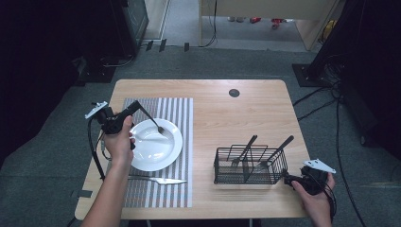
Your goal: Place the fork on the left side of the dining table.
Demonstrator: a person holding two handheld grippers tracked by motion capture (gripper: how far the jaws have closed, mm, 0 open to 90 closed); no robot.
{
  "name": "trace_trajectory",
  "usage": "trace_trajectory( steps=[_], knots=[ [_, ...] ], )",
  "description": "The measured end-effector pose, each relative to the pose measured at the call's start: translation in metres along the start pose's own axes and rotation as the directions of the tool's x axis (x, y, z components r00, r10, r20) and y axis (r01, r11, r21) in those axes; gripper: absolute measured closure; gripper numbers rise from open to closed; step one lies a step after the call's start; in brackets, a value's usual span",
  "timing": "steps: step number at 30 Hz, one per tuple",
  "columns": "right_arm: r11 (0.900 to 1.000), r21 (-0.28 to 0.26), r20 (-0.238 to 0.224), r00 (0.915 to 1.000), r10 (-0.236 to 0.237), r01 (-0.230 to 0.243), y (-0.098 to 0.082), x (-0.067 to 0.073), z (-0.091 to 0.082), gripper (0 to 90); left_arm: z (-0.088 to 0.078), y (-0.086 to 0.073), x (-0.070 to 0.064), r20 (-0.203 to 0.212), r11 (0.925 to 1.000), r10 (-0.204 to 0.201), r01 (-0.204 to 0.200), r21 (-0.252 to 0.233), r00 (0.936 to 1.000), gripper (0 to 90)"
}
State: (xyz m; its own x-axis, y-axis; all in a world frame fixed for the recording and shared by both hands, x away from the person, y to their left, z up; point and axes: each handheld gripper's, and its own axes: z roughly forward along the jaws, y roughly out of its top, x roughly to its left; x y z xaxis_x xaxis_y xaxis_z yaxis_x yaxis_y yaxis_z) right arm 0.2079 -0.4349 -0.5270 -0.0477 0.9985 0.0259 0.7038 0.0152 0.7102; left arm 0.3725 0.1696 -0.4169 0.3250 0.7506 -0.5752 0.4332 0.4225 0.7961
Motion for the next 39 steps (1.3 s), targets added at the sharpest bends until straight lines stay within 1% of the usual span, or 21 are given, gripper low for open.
trace_trajectory(
  steps=[9, 11, 13, 14, 16, 17, 18, 19, 20, 21, 22, 23, 25, 28, 30, 33, 34, 36, 37, 38, 39],
  knots=[
    [1.0, 0.0, 0.0, 1.0, -0.001, 0.001, 0.0, 0.0, 0.0, 0.7, 0.035, 0.001, 0.014, 0.009, 0.9958, -0.08, 0.08, -0.045, 0.9967, 89.4],
    [1.0, 0.0, 0.0, 1.0, 0.0, 0.0, 0.0, 0.0, 0.0, 0.7, 0.044, -0.002, 0.02, 0.015, 0.9915, -0.115, 0.116, -0.059, 0.9933, 89.3],
    [1.0, 0.0, 0.0, 1.0, 0.0, 0.0, 0.0, 0.0, 0.0, 0.7, 0.053, -0.005, 0.028, 0.005, 0.986, -0.154, 0.154, -0.066, 0.9881, 89.3],
    [1.0, 0.0, 0.0, 1.0, 0.0, 0.0, 0.0, 0.0, 0.0, 0.7, 0.059, -0.007, 0.035, 0.004, 0.9777, -0.201, 0.201, -0.063, 0.9797, 89.4],
    [1.0, 0.0, 0.0, 1.0, 0.0, 0.0, 0.0, 0.0, 0.0, 0.7, 0.065, -0.011, 0.042, 0.01, 0.9621, -0.265, 0.265, -0.064, 0.9642, 89.4],
    [1.0, 0.0, 0.0, 1.0, 0.0, 0.0, 0.0, 0.0, 0.0, 0.7, 0.067, -0.012, 0.043, 0.011, 0.9582, -0.278, 0.278, -0.066, 0.9605, 89.3],
    [1.0, 0.0, 0.0, 1.0, 0.0, 0.0, 0.0, 0.0, 0.0, 0.7, 0.07, -0.014, 0.046, 0.01, 0.9522, -0.299, 0.299, -0.063, 0.9542, 89.3],
    [1.0, 0.0, 0.0, 1.0, 0.0, 0.0, 0.0, 0.0, 0.0, 0.7, 0.073, -0.016, 0.048, 0.009, 0.949, -0.309, 0.309, -0.061, 0.9509, 89.4],
    [1.0, 0.0, 0.0, 1.0, 0.0, 0.0, 0.0, 0.0, 0.0, 0.7, 0.076, -0.018, 0.05, 0.003, 0.9434, -0.327, 0.326, -0.058, 0.9451, 89.3],
    [1.0, 0.0, 0.0, 1.0, -0.001, 0.001, 0.0, 0.0, 0.0, 0.7, 0.078, -0.019, 0.051, -0.001, 0.9401, -0.337, 0.336, -0.057, 0.9416, 89.3],
    [1.0, 0.0, 0.0, 1.0, -0.001, 0.001, 0.0, 0.0, 0.0, 0.7, 0.081, -0.02, 0.053, -0.006, 0.9338, -0.354, 0.353, -0.06, 0.9354, 89.4],
    [1.0, 0.0, 0.0, 1.0, -0.001, 0.001, 0.0, 0.0, 0.0, 0.7, 0.082, -0.021, 0.054, -0.009, 0.9297, -0.364, 0.363, -0.065, 0.9314, 89.3],
    [1.0, 0.0, 0.0, 1.0, 0.0, 0.0, 0.0, 0.0, 0.0, 0.7, 0.086, -0.022, 0.056, -0.018, 0.9254, -0.374, 0.372, -0.073, 0.9273, 89.3],
    [1.0, 0.0, 0.0, 1.0, -0.001, 0.001, 0.0, 0.0, 0.0, 0.7, 0.093, -0.026, 0.06, -0.038, 0.911, -0.406, 0.401, -0.095, 0.913, 89.3],
    [1.0, 0.0, 0.0, 1.0, 0.0, 0.0, 0.0, 0.0, 0.0, 0.7, 0.096, -0.028, 0.063, -0.048, 0.8981, -0.432, 0.425, -0.112, 0.9004, 89.3],
    [1.0, 0.0, 0.0, 1.0, 0.0, 0.0, 0.0, 0.0, 0.0, 0.7, 0.097, -0.03, 0.065, -0.045, 0.8865, -0.451, 0.441, -0.14, 0.8915, 89.3],
    [1.0, 0.0, 0.0, 1.0, 0.0, 0.0, 0.0, 0.0, 0.0, 0.7, 0.097, -0.029, 0.065, -0.045, 0.8834, -0.454, 0.442, -0.154, 0.8901, 89.3],
    [1.0, 0.0, 0.0, 1.0, 0.0, 0.0, 0.0, 0.0, 0.0, 0.7, 0.096, -0.029, 0.065, -0.054, 0.8836, -0.449, 0.434, -0.176, 0.8921, 89.4],
    [1.0, 0.0, 0.0, 1.0, 0.0, 0.0, 0.0, 0.0, 0.0, 0.7, 0.096, -0.028, 0.065, -0.061, 0.8875, -0.438, 0.421, -0.186, 0.8967, 89.3],
    [1.0, 0.0, 0.0, 1.0, 0.0, 0.0, 0.0, 0.0, 0.0, 0.7, 0.096, -0.028, 0.065, -0.066, 0.8896, -0.433, 0.414, -0.193, 0.8992, 89.3],
    [1.0, 0.0, 0.0, 1.0, 0.0, 0.0, 0.0, 0.0, 0.0, 0.7, 0.096, -0.028, 0.066, -0.068, 0.8884, -0.433, 0.413, -0.2, 0.8987, 89.3]
  ],
)
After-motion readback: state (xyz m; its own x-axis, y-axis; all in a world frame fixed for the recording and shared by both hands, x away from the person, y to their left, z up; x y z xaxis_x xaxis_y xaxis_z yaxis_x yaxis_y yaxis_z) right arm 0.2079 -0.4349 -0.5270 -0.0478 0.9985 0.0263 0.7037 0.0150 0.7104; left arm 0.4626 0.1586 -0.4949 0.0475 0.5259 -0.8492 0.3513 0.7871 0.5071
